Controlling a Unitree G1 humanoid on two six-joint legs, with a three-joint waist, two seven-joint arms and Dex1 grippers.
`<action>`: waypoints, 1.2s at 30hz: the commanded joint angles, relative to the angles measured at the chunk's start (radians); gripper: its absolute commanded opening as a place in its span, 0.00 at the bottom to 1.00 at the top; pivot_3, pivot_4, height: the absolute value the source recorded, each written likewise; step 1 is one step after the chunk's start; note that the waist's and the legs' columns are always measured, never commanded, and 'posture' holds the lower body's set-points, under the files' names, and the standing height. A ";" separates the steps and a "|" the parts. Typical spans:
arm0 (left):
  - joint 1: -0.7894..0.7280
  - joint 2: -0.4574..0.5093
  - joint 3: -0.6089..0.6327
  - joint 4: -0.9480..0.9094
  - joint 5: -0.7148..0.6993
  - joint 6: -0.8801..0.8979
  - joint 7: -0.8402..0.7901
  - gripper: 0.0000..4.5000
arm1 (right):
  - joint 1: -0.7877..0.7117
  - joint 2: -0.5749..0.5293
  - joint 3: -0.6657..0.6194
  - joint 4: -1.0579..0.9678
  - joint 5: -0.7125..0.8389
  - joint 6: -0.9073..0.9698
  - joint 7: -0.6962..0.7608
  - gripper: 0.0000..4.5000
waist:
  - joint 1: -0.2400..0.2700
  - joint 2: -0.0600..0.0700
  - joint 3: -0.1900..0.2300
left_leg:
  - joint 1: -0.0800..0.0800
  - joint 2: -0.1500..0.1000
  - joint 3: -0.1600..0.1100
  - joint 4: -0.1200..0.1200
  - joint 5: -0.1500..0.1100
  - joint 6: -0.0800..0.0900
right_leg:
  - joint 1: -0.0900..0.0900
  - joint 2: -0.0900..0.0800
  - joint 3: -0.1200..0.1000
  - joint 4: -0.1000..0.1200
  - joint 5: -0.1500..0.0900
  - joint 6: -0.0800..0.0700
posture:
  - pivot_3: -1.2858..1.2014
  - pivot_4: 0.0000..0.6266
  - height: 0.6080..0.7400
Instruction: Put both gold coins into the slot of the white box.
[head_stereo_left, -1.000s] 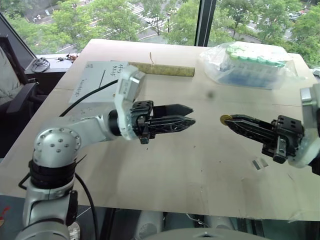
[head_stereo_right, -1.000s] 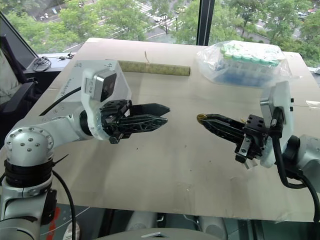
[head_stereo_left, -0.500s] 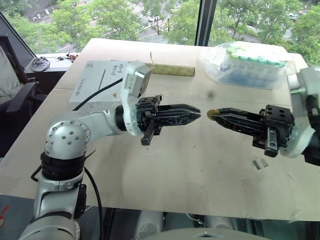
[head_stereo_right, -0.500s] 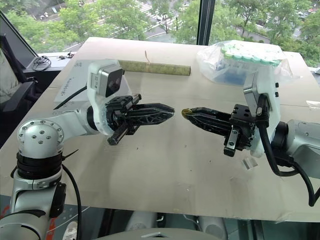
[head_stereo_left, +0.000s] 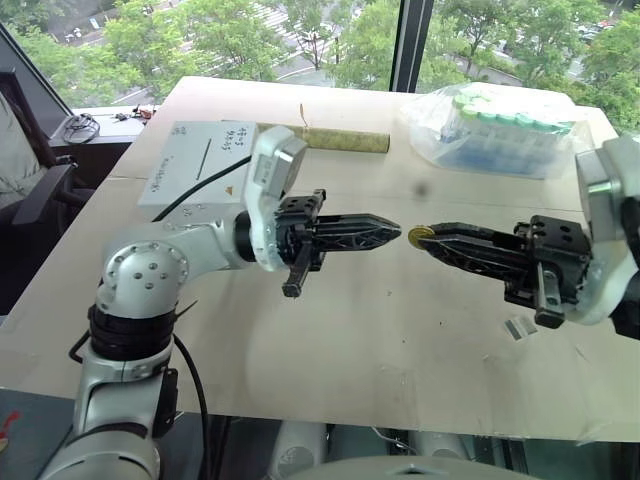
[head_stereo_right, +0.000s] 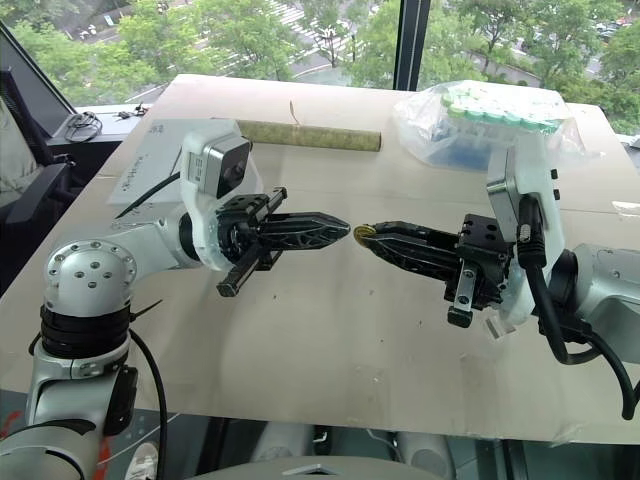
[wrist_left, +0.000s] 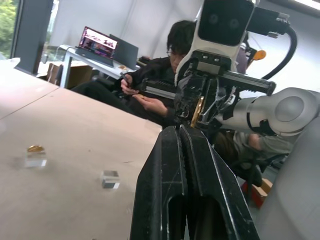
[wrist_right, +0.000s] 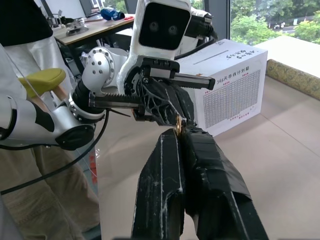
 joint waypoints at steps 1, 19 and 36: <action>-0.021 0.004 0.017 -0.018 0.011 -0.012 -0.022 0.33 | -0.017 -0.011 -0.015 -0.013 0.014 -0.029 0.004 0.00 | 0.000 0.000 0.000 | 0.000 0.000 0.000 0.000 0.000 0.000 | 0.000 0.000 0.000 0.000 0.000 0.000 | 0.52 0.24 1.00; 0.015 0.003 -0.006 -0.050 0.103 -0.038 -0.127 0.01 | -0.047 -0.006 0.019 -0.012 -0.002 -0.027 0.006 0.00 | 0.000 0.000 0.000 | 0.000 0.000 0.000 0.000 0.000 0.000 | 0.000 0.000 0.000 0.000 0.000 0.000 | 0.52 0.24 1.00; 0.015 -0.021 -0.014 -0.020 0.169 -0.055 -0.205 0.46 | -0.061 -0.002 0.043 -0.001 -0.028 -0.021 0.022 0.00 | 0.000 0.000 0.000 | 0.000 0.001 0.000 0.000 0.000 0.000 | 0.000 0.000 0.000 0.000 0.000 0.000 | 0.52 0.24 1.00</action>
